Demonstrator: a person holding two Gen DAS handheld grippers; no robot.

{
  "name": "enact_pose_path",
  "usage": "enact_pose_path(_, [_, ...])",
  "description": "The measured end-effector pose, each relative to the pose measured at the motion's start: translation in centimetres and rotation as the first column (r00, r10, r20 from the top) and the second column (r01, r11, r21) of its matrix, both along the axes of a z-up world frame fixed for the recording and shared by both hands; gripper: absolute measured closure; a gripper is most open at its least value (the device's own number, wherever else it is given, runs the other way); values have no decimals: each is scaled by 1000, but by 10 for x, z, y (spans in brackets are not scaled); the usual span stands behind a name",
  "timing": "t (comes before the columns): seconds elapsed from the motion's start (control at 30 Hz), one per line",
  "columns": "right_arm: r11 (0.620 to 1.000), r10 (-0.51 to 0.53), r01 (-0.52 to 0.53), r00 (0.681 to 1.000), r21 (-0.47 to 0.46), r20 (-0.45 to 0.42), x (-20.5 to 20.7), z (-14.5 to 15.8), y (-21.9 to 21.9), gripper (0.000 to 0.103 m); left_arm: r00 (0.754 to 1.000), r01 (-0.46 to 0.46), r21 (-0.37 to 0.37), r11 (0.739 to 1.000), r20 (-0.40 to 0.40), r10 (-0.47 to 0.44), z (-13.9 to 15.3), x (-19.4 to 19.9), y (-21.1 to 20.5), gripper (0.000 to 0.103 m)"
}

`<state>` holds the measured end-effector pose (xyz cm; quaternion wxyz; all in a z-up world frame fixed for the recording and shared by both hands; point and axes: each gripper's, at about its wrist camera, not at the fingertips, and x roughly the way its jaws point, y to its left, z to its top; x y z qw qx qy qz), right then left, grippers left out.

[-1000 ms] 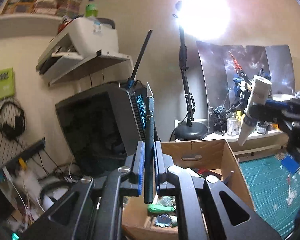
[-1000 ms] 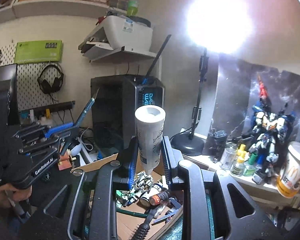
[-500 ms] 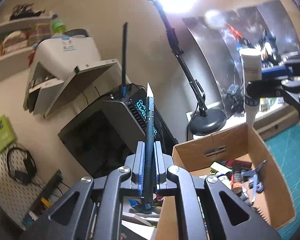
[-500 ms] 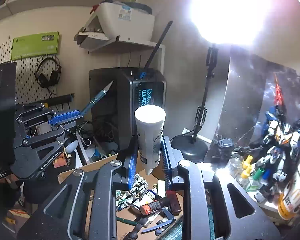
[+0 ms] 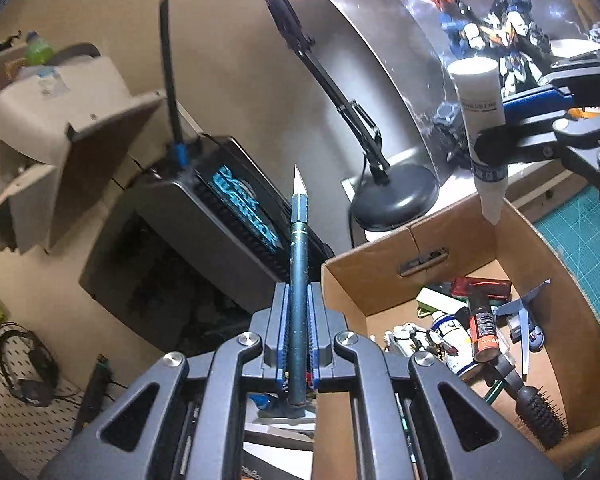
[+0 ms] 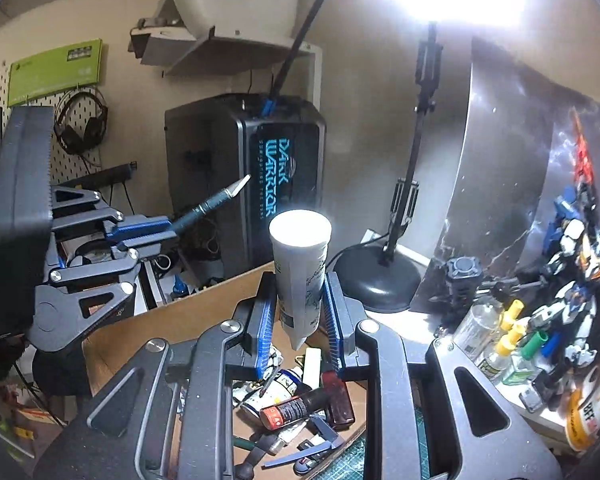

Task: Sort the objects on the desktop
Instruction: 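Carry the white tube and craft knife over the open box with both grippers, then open the right gripper to drop the white tube while the left gripper releases the craft knife into the box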

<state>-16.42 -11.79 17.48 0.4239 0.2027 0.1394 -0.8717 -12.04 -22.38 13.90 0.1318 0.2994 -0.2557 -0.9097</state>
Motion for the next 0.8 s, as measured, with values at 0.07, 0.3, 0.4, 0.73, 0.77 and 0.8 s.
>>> enact_pose_path(0.07, [1000, 2, -3, 1000, 16, 14, -8, -5, -1, 81, 999, 12, 9, 1000, 34, -13, -7, -8, -1, 94])
enact_pose_path(0.3, [982, 36, -42, 999, 184, 38, -37, -33, -23, 81, 990, 36, -24, 999, 136, -32, -27, -36, -2, 94])
enact_pose_path(0.4, [966, 44, -52, 998, 255, 37, -43, -47, -33, 81, 983, 27, -11, 1000, 183, -24, -35, -47, -8, 94])
enact_pose_path(0.73, [907, 25, -42, 999, 420, 44, -69, -77, -48, 81, 940, 34, 9, 999, 339, -35, -75, -84, -22, 94])
enact_pose_path(0.77, [904, 21, -43, 998, 426, 56, -73, -79, -49, 81, 935, 33, 32, 999, 351, -42, -77, -87, -23, 94])
enact_pose_path(0.8, [898, 16, -44, 998, 437, 67, -77, -82, -50, 81, 928, 34, 59, 998, 369, -53, -79, -90, -24, 94])
